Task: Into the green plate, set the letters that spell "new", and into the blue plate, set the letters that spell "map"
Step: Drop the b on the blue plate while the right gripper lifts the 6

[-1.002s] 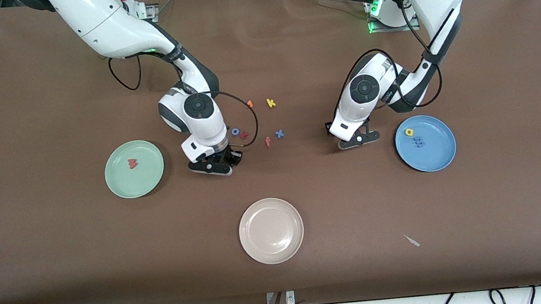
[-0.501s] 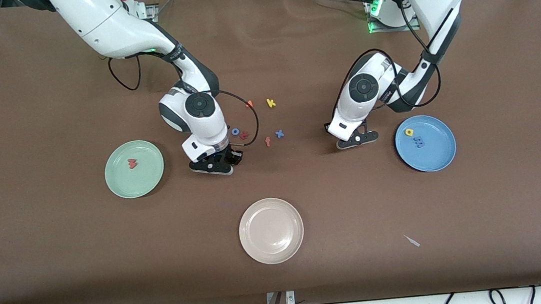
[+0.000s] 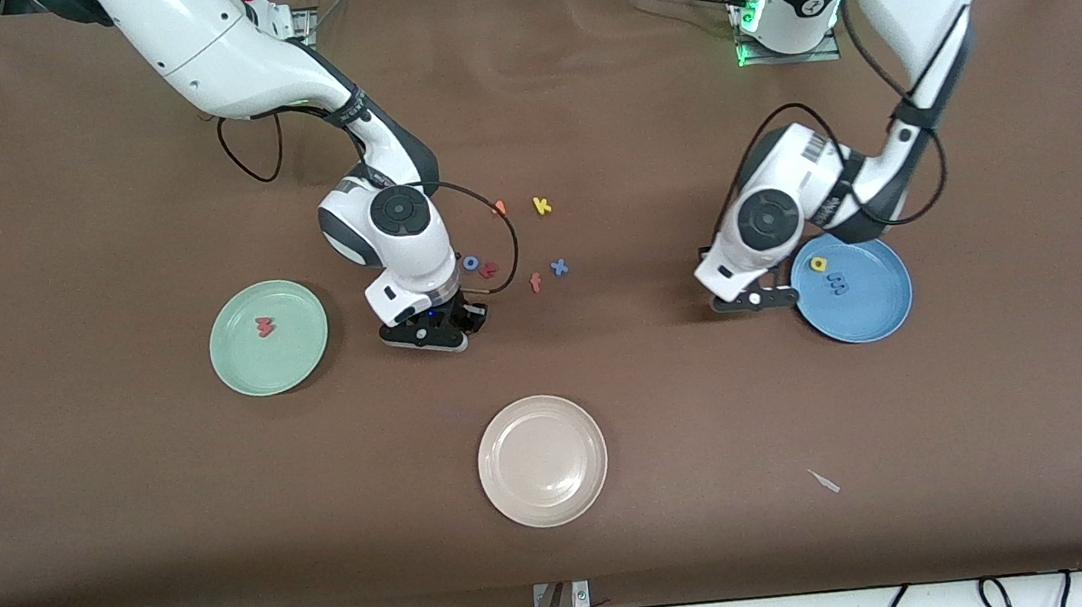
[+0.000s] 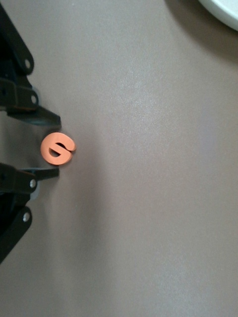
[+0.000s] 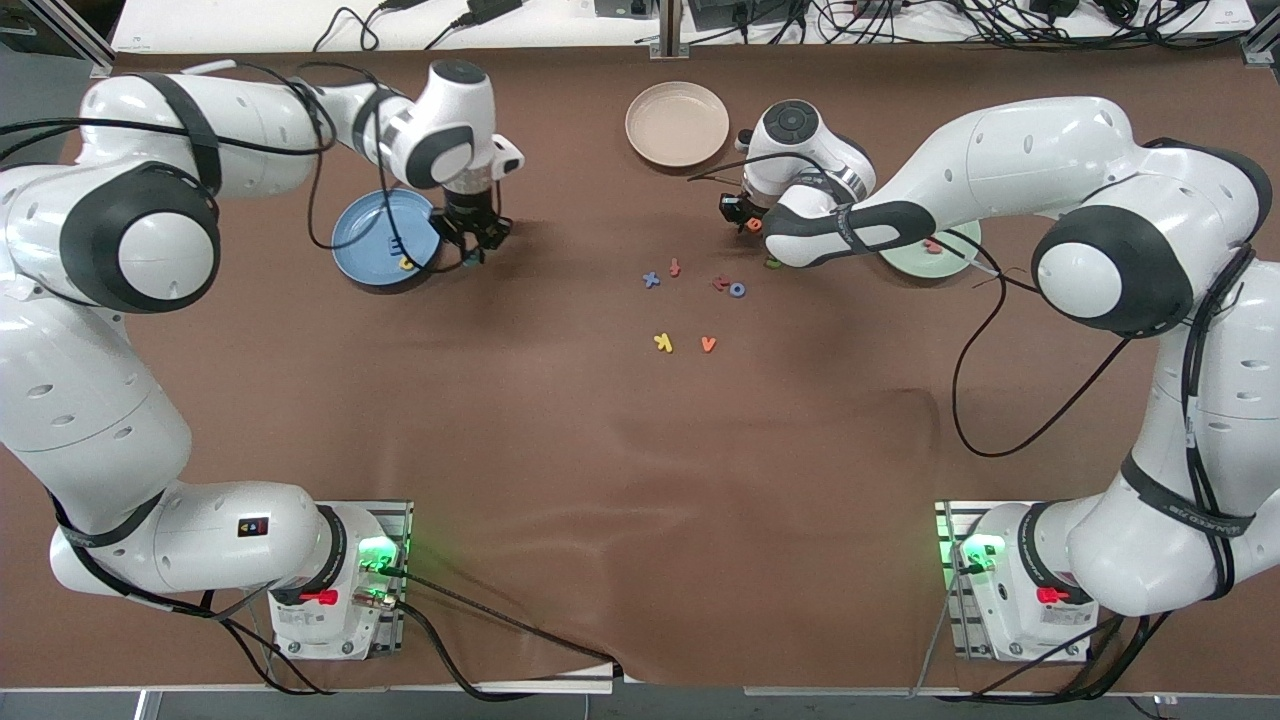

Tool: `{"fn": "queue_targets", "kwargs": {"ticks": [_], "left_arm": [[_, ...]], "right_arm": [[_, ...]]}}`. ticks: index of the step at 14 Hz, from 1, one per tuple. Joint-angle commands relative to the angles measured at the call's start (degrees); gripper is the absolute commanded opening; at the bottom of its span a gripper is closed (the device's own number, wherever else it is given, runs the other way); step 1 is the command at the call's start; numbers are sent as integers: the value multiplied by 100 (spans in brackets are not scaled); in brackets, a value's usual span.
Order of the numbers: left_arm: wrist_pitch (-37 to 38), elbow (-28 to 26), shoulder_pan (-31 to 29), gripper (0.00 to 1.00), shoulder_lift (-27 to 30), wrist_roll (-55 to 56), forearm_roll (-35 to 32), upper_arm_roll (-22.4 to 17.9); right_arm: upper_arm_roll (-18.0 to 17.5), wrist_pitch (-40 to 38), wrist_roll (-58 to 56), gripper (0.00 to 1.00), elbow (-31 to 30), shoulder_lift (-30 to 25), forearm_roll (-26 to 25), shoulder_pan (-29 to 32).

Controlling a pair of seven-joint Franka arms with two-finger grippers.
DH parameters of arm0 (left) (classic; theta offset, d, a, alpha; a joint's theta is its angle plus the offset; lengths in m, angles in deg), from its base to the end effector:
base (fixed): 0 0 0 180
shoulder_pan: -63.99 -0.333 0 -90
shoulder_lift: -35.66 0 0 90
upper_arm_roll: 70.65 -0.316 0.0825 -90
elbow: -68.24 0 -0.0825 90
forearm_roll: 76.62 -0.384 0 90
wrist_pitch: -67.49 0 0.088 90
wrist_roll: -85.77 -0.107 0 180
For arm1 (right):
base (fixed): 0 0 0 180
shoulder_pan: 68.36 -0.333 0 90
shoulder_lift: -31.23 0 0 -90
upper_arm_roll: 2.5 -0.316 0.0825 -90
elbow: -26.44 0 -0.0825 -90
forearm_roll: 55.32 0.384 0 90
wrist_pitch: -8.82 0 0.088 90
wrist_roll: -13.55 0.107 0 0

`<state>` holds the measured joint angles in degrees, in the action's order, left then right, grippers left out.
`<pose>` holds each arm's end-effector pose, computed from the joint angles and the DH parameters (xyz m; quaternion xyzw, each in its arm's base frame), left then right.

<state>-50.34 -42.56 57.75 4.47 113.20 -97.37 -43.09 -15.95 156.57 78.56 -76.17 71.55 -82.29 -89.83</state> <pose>0.5507 -0.1893 0.2064 -0.9845 0.0506 0.1443 0.0854 0.5459 0.3761 0.1756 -0.9912 0.1006 -0.0861 0.0062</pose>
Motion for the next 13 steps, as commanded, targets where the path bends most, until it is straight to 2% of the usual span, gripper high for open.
{"fn": "queue_targets", "kwargs": {"ticks": [1, 5, 6, 7, 8, 9, 11, 13], "left_arm": [[435, 190, -629, 6, 52, -1489, -166, 39], [717, 367, -1457, 6, 18, -3407, -227, 21], [656, 367, -1589, 9, -35, -3698, -245, 12], [647, 375, -1686, 31, -79, -3770, -350, 4], [664, 367, -1757, 74, -80, -3710, -316, 12], [690, 375, -1757, 100, -62, -3675, -281, 21], [726, 480, -1810, 100, -18, -3325, -228, 21], [1232, 892, -1819, 100, -18, -3191, -201, 21]], "right_arm": [[62, 70, 117, 46, 180, 178, -168, -42], [71, 79, 117, 45, 180, 213, -247, -24], [71, 87, 117, 43, 180, 213, -247, -24], [71, 96, 117, 42, 180, 222, -247, -24], [71, 96, 108, 39, 180, 222, -256, -24], [79, 105, 117, 38, 180, 248, -256, -24], [97, 131, 117, 30, 171, 248, -264, -24], [97, 149, 117, 28, 171, 257, -291, -24]]}}
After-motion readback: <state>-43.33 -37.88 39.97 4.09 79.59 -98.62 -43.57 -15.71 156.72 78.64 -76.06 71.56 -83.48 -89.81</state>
